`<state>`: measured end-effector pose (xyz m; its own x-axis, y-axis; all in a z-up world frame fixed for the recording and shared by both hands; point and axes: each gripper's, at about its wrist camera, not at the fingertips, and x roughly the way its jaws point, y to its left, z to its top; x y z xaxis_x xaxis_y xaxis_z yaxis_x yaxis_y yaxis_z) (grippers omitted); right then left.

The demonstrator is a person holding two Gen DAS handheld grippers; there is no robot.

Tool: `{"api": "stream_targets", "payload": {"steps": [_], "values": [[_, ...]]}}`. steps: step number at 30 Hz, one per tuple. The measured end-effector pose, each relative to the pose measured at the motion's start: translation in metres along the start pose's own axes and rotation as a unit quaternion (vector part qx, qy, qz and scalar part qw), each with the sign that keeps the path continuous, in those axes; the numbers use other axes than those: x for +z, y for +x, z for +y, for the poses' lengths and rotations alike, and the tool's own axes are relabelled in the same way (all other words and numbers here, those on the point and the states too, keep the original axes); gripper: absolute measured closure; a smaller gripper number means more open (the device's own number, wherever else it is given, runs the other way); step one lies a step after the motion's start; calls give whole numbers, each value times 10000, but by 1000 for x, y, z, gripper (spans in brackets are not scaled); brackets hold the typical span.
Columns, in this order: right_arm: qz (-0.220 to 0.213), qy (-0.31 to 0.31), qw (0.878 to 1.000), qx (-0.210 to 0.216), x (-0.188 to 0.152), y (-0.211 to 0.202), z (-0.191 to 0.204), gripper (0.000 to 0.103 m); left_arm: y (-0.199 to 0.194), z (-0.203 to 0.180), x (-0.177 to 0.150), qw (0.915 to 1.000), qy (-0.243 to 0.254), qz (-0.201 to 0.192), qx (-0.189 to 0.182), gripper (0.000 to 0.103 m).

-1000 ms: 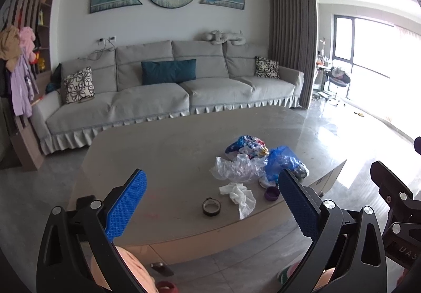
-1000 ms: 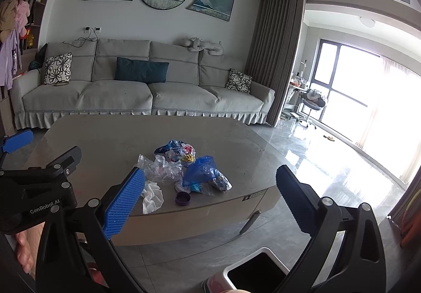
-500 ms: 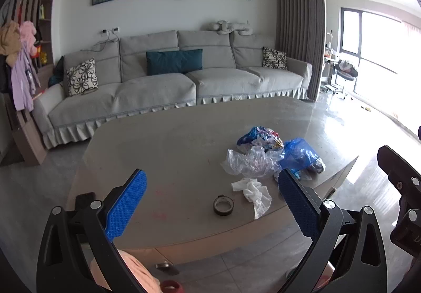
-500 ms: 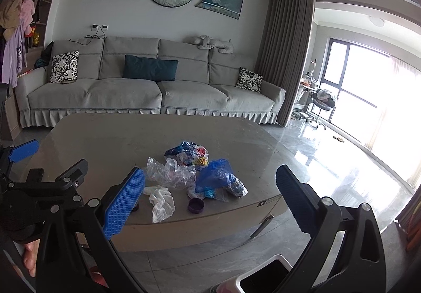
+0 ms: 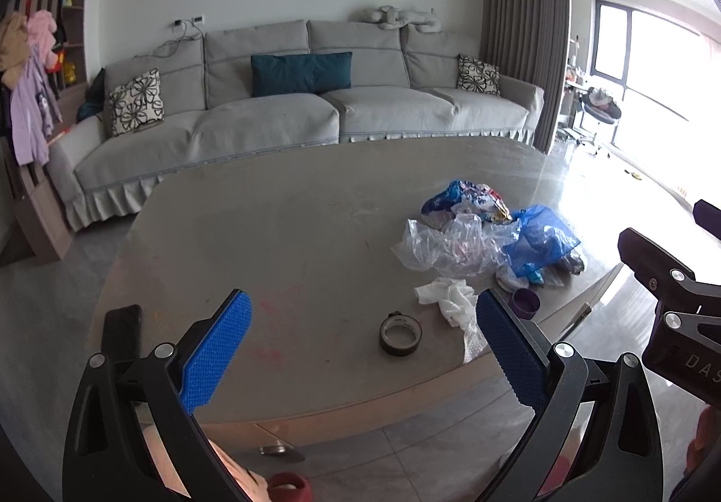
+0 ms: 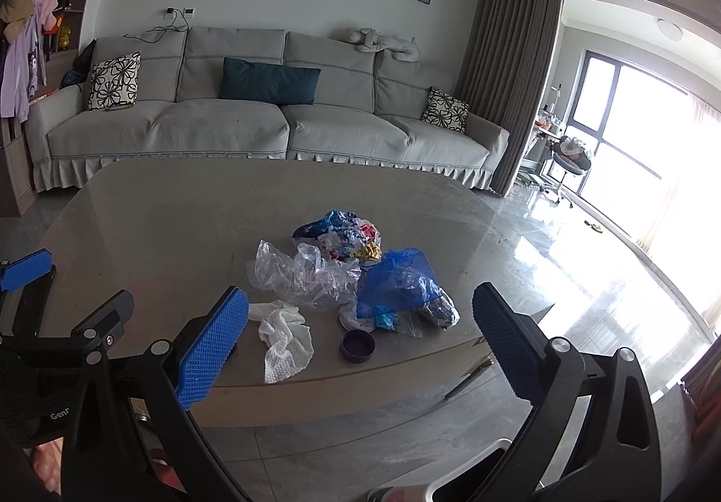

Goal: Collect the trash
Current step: 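Move both tools toward the trash pile on the coffee table, then close the left gripper on the black tape roll while the right tool approaches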

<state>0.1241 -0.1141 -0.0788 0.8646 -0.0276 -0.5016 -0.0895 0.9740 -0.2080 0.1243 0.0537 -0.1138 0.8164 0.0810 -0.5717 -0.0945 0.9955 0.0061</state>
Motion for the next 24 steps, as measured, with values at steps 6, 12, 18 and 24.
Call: {"api": "stream_targets", "payload": {"steps": [6,12,18,24], "values": [[155,69,9998,130,-5,24,3,4,27,9,-13,9999,103,48,-128,5],[469,187,9983,282,-15,52,9,4,67,3,-26,9992,343,183,-53,5],[631,218,9974,265,-20,65,10,4,101,-6,-32,9979,354,497,-223,5],[685,319,9969,235,-19,80,10,4,130,-10,-39,9974,290,642,-181,5]]}}
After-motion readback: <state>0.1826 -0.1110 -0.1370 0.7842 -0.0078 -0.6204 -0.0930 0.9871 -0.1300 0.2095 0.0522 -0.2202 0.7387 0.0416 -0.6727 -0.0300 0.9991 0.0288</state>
